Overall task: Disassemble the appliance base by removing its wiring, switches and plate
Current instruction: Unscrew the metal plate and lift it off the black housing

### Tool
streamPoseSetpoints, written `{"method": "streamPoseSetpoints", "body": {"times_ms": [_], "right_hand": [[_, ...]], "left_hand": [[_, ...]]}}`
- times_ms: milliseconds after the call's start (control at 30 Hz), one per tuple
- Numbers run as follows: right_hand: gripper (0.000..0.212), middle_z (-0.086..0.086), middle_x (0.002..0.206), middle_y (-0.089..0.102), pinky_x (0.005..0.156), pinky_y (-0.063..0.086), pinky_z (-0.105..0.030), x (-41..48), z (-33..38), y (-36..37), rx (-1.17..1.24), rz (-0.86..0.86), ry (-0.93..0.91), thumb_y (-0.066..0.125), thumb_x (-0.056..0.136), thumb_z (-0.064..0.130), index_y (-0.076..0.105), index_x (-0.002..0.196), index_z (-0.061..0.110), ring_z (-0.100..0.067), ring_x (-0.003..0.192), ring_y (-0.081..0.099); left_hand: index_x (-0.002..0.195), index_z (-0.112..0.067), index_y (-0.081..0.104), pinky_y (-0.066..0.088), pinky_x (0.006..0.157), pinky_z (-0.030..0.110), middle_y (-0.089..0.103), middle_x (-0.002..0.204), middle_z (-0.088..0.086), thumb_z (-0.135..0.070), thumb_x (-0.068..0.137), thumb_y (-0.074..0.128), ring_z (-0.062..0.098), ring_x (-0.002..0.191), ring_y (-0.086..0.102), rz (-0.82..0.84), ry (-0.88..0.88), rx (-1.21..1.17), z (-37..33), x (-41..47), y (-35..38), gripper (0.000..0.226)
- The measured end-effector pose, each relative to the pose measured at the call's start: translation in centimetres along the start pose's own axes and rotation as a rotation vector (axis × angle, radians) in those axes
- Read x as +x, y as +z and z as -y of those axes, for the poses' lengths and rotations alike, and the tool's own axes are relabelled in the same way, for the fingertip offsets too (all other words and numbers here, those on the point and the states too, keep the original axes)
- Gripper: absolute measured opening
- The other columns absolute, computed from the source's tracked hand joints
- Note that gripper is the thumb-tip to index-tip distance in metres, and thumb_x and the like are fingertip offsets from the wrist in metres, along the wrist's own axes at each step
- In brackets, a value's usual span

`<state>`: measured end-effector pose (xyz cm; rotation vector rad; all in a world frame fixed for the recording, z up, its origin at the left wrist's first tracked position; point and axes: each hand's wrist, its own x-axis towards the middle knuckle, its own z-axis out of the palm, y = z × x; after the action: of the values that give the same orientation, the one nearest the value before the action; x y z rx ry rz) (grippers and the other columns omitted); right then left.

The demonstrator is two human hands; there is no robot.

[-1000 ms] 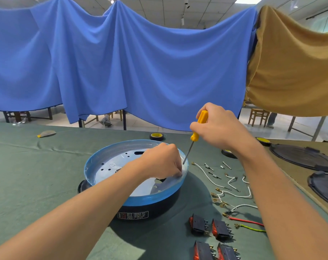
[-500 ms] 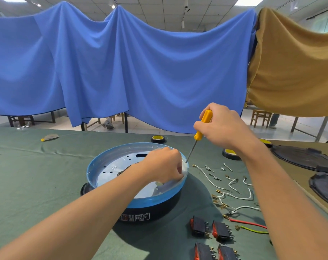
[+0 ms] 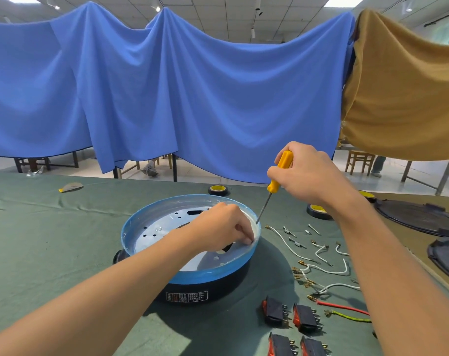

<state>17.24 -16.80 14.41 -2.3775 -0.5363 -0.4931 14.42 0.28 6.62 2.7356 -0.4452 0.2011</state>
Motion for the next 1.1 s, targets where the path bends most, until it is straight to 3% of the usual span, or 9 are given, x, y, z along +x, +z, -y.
{"method": "streamPoseSetpoints", "body": {"times_ms": [167, 400, 600, 833, 1000, 1100], "right_hand": [[0.018, -0.003, 0.079, 0.060, 0.057, 0.039, -0.032, 0.1, 0.0, 0.4, 0.004, 0.003, 0.000, 0.060, 0.079, 0.033, 0.054, 0.088, 0.020, -0.020, 0.077, 0.054], [0.018, -0.002, 0.078, 0.059, 0.056, 0.040, -0.032, 0.0, 0.0, 0.4, -0.014, 0.006, -0.022, 0.061, 0.079, 0.034, 0.054, 0.088, 0.020, -0.019, 0.074, 0.054], [0.017, -0.003, 0.079, 0.060, 0.056, 0.040, -0.032, 0.1, -0.2, 0.4, -0.018, 0.003, -0.023, 0.061, 0.078, 0.035, 0.054, 0.086, 0.021, -0.020, 0.074, 0.054], [0.018, -0.004, 0.081, 0.059, 0.056, 0.040, -0.032, 0.2, -0.3, 0.5, -0.033, 0.012, -0.024, 0.060, 0.079, 0.035, 0.053, 0.087, 0.021, -0.020, 0.074, 0.054], [0.017, -0.003, 0.080, 0.059, 0.056, 0.040, -0.032, 0.2, -0.2, 0.6, -0.030, 0.013, -0.026, 0.061, 0.079, 0.035, 0.054, 0.087, 0.021, -0.021, 0.074, 0.055], [0.017, -0.002, 0.080, 0.059, 0.057, 0.041, -0.032, 0.1, 0.0, 0.7, -0.034, 0.018, -0.030, 0.061, 0.079, 0.034, 0.054, 0.088, 0.021, -0.022, 0.077, 0.055]], "left_hand": [[0.100, -0.016, 0.075, 0.040, 0.073, 0.023, 0.070, 0.099, -0.001, -0.016, 0.092, 0.059, 0.012, 0.084, 0.055, -0.012, 0.066, 0.155, -0.2, 0.2, 0.5, 0.018], [0.100, -0.010, 0.068, 0.053, 0.077, 0.036, 0.062, 0.101, 0.005, -0.030, 0.098, 0.047, 0.022, 0.087, 0.058, -0.050, 0.090, 0.384, -0.3, -0.3, 1.0, 0.029], [0.112, -0.014, 0.070, 0.050, 0.087, 0.033, 0.067, 0.108, 0.002, -0.027, 0.096, 0.054, 0.017, 0.093, 0.058, 0.078, 0.082, 0.263, -0.3, -0.5, -0.4, 0.026], [0.112, -0.016, 0.070, 0.045, 0.079, 0.024, 0.067, 0.110, 0.001, -0.025, 0.096, 0.054, 0.012, 0.091, 0.054, -0.006, 0.100, 0.254, -0.6, -0.2, 0.1, 0.024], [0.109, -0.021, 0.072, 0.052, 0.081, 0.032, 0.066, 0.107, -0.001, -0.022, 0.098, 0.048, 0.018, 0.095, 0.058, -0.053, 0.212, 0.404, -0.6, -0.8, 0.3, 0.026], [0.106, -0.013, 0.068, 0.050, 0.074, 0.034, 0.062, 0.100, 0.003, -0.024, 0.098, 0.047, 0.023, 0.091, 0.058, -0.054, 0.244, 0.505, -0.6, -0.7, 0.3, 0.026]]}}
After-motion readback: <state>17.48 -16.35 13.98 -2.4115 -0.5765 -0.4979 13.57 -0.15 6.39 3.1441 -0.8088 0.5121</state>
